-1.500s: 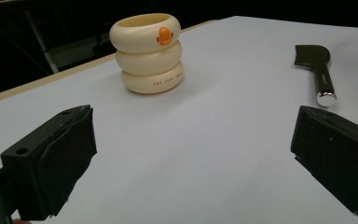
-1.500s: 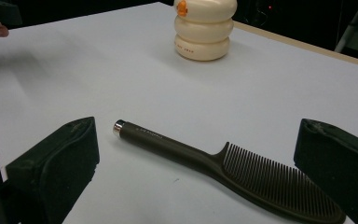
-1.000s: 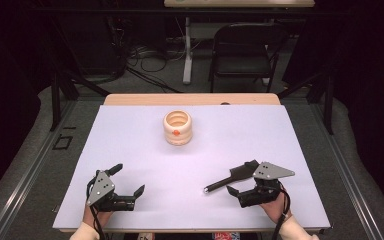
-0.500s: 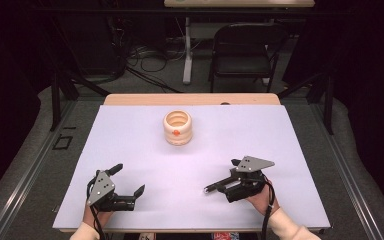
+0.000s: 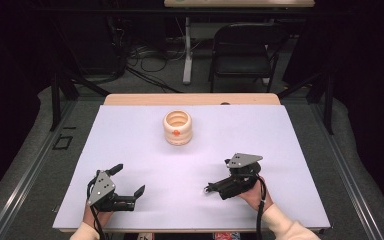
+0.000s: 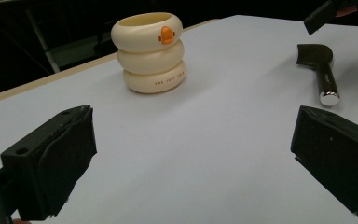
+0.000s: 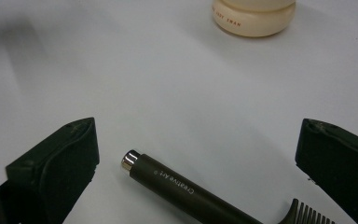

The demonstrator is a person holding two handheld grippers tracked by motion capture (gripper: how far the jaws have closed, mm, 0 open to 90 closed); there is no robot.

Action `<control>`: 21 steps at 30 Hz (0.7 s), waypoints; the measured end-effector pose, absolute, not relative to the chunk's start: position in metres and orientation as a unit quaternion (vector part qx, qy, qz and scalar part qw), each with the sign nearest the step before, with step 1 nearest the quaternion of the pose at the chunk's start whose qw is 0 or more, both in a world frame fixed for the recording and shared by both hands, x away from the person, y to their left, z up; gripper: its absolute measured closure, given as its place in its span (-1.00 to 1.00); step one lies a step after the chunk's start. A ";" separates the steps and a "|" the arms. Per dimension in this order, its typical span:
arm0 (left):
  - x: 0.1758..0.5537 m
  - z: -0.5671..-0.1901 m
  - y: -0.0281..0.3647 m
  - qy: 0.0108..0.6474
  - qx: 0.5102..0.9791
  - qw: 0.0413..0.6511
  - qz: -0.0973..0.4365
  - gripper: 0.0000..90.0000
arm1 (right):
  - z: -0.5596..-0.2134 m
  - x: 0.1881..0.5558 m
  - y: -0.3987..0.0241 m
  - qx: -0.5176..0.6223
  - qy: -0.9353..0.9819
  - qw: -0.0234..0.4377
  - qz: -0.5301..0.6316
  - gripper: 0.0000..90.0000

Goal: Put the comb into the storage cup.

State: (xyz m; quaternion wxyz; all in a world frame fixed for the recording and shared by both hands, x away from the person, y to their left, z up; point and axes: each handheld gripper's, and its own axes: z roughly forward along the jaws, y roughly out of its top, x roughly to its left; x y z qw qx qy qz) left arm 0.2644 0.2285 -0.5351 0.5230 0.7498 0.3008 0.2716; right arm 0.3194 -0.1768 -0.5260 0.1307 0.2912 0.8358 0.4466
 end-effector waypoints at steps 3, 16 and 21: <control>0.264 -0.535 0.229 0.302 0.749 0.524 0.271 -1.00 | -0.527 0.322 -0.173 0.289 0.840 0.123 0.441 -1.00; 0.266 -0.535 0.228 0.298 0.752 0.523 0.268 -1.00 | -0.532 0.326 -0.164 0.283 0.855 0.118 0.418 0.25; 0.266 -0.535 0.228 0.299 0.752 0.523 0.268 -1.00 | -0.534 0.326 -0.160 0.277 0.864 0.118 0.405 0.71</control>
